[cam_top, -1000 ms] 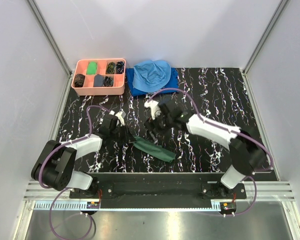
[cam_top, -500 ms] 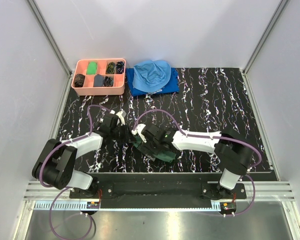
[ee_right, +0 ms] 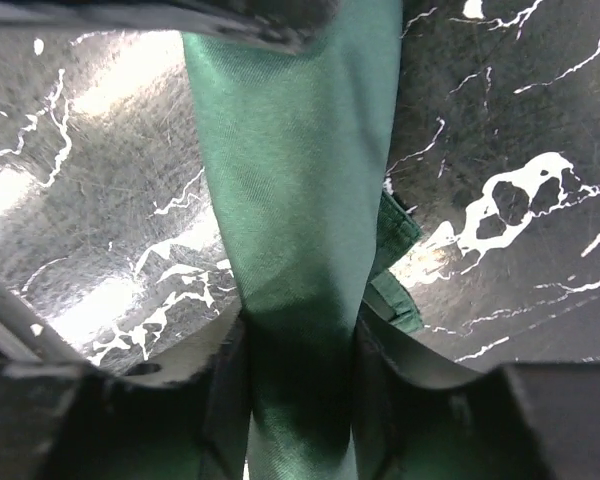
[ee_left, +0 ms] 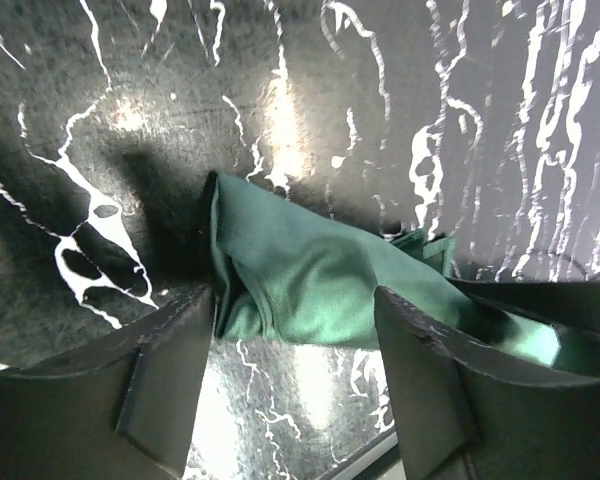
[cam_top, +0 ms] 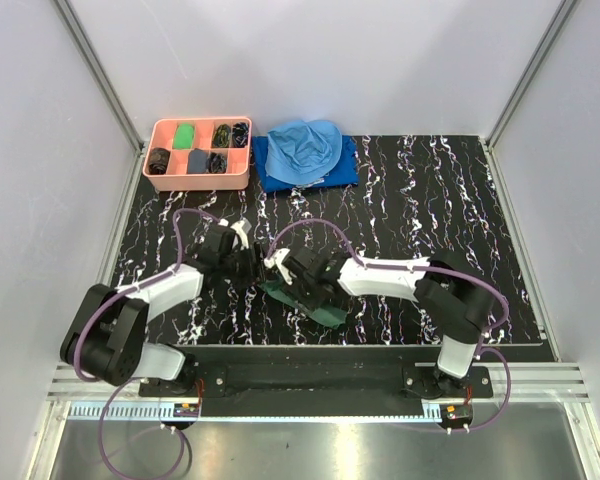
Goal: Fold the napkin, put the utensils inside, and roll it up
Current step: Roll the napkin with the utensil
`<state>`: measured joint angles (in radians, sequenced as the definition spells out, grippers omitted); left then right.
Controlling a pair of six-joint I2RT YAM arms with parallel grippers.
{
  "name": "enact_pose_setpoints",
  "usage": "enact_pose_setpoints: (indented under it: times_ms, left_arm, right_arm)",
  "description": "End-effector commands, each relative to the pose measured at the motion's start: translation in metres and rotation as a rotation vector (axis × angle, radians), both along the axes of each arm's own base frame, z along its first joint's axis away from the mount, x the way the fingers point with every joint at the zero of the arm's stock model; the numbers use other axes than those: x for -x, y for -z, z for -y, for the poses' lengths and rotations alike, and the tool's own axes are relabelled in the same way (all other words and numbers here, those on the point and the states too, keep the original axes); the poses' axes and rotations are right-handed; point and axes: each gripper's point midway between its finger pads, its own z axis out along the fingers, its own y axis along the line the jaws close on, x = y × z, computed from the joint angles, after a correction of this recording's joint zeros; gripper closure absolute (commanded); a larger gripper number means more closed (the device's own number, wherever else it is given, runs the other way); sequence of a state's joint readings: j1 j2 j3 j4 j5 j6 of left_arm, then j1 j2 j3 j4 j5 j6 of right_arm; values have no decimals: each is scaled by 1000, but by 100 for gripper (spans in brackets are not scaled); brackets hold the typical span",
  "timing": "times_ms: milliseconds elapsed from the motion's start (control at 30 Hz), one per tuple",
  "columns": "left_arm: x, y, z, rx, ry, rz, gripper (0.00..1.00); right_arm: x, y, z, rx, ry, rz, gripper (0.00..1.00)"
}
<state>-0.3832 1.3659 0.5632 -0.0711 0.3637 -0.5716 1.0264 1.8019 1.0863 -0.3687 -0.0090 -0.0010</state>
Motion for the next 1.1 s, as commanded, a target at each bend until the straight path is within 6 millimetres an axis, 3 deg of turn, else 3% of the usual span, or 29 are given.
enact_pose_setpoints:
  times_ms: [0,100,233,367,467,633,867,1067]
  left_arm:
    - [-21,-35,-6,8,-41,111,30]
    - [-23,-43,-12,10,-59,147,28]
    - [-19,-48,-13,24,-49,169,24]
    - [-13,-41,-13,32,-53,157,23]
    - [-13,-38,-11,48,-52,157,23]
    - [-9,-23,-12,44,-63,123,23]
    - [-21,-14,-3,111,-91,147,25]
    - [-37,-13,13,197,-87,163,28]
  right_arm:
    - [17,15,5,-65,17,-212,59]
    - [25,12,-1,-158,-4,-315,60]
    - [17,6,-4,-282,11,-426,60]
    - [11,-2,-9,-391,1,-531,61]
    - [6,2,-9,-417,15,-596,61]
    - [-12,7,-9,-416,78,-589,62]
    - [-37,7,-4,-362,231,-479,58]
    - [-37,4,2,-337,270,-427,47]
